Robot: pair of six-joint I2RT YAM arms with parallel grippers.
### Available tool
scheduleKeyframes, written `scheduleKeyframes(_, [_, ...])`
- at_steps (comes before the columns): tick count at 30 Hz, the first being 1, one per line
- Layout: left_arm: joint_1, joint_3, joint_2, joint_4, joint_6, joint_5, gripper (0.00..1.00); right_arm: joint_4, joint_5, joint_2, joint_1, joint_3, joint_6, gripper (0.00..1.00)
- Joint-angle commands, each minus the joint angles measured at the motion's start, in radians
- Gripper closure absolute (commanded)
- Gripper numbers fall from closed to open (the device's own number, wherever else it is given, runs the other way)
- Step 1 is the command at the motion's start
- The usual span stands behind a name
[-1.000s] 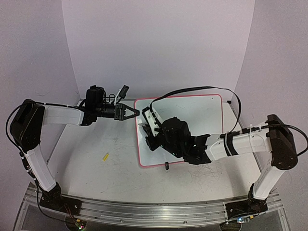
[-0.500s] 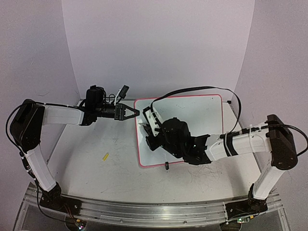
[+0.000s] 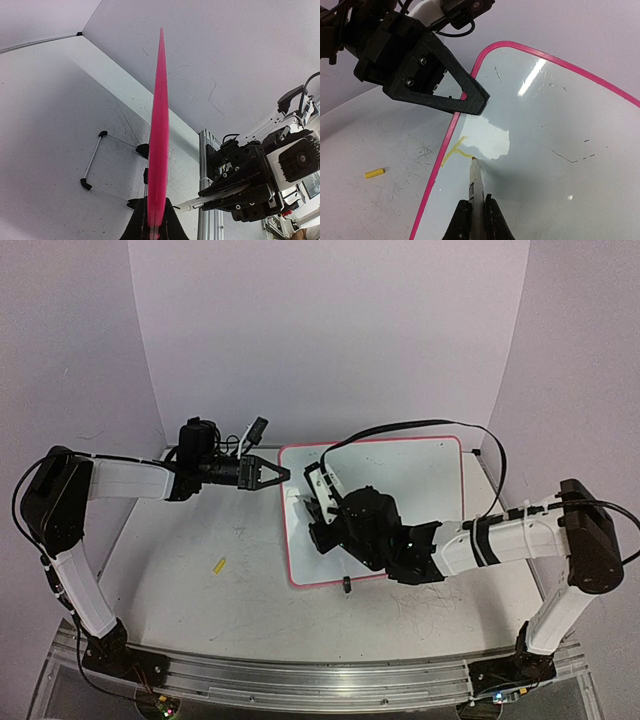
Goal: Write a sentence on the whiteboard
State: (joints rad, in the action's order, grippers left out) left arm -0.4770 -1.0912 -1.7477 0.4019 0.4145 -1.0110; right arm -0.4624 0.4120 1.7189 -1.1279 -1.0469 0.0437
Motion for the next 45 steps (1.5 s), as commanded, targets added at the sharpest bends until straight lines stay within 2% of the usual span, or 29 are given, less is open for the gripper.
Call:
scheduleKeyframes(1, [-0.009,-0.005,0.045,0.029,0.004,-0.047,1.0,-0.035,-0.027,-0.067,0.01,0.027,-0.009,1.0])
scheduleKeyframes(16, [-0.01,-0.006,0.045,0.029,0.006,-0.05,1.0,-0.054,-0.088,-0.035,0.039,-0.025,0.007,1.0])
scheduleKeyframes(28, [-0.011,-0.006,0.046,0.029,0.007,-0.052,1.0,-0.052,-0.036,-0.009,0.046,-0.048,0.012,1.0])
scheduleKeyframes(45, [-0.011,-0.006,0.044,0.029,0.007,-0.052,1.0,-0.008,-0.061,-0.032,0.045,0.009,-0.026,1.0])
